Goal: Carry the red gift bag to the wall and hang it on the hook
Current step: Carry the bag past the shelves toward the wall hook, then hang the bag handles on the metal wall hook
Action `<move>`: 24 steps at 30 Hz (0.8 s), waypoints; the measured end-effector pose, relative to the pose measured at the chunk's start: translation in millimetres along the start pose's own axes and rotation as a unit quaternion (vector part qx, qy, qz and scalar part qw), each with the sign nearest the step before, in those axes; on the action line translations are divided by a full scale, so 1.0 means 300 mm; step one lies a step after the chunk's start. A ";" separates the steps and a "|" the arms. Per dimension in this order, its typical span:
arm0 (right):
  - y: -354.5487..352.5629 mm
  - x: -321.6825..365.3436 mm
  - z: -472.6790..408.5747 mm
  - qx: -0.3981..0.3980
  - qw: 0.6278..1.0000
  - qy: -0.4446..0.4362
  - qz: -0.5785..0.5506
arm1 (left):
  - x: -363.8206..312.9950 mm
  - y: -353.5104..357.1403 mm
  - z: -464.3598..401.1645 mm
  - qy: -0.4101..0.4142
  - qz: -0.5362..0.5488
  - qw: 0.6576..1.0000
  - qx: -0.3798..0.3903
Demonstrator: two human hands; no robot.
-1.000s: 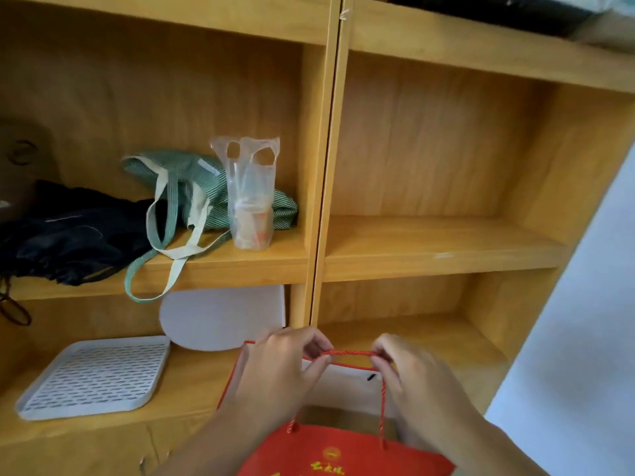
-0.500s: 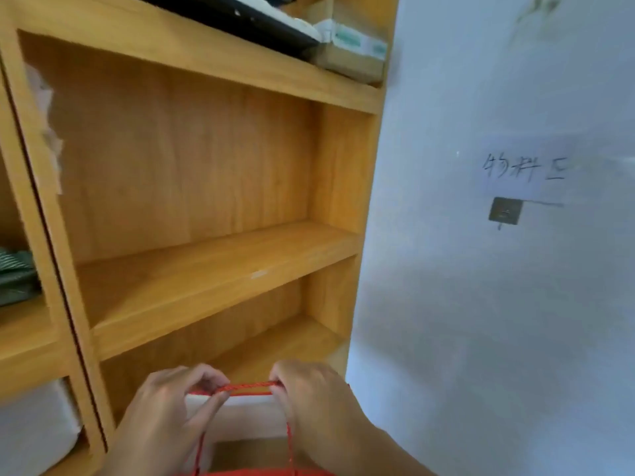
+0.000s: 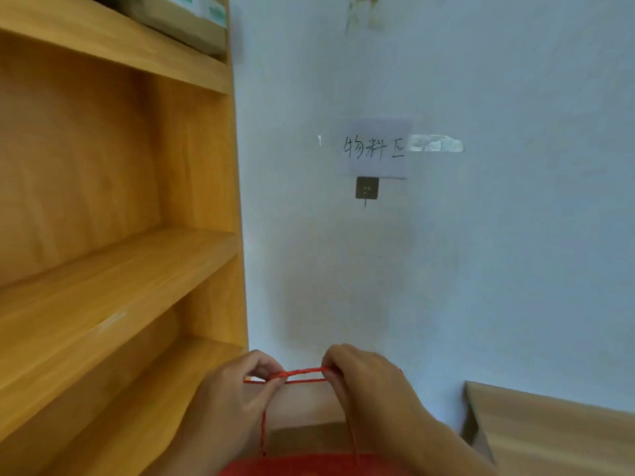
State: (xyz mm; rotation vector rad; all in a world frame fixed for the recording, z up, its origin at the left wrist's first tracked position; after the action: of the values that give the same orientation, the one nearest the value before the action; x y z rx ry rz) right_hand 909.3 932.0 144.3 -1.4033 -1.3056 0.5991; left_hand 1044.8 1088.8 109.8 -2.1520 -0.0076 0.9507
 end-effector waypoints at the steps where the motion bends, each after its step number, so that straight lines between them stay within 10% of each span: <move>1: 0.002 -0.019 -0.002 -0.010 1.000 0.008 0.004 | 0.000 0.012 -0.021 0.012 0.012 1.000 -0.001; 24: -0.223 -0.363 -0.416 -0.088 0.959 0.161 -0.215 | -0.111 0.107 -0.624 0.066 0.171 0.983 0.005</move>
State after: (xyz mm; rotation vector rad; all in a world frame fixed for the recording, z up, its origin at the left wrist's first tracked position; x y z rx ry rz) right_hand 965.1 775.7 210.5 -1.2393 -1.3615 -0.0396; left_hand 1130.3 935.3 189.6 -2.2438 0.4432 0.9916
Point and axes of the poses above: each hand's wrist, its own z-axis away from the middle knuckle, its own y-axis out of the palm, x = y × z, the point moved 1 cm from there along -z, towards the middle knuckle, and after that the axes turned 7 degrees about y, right-handed, at the moved point
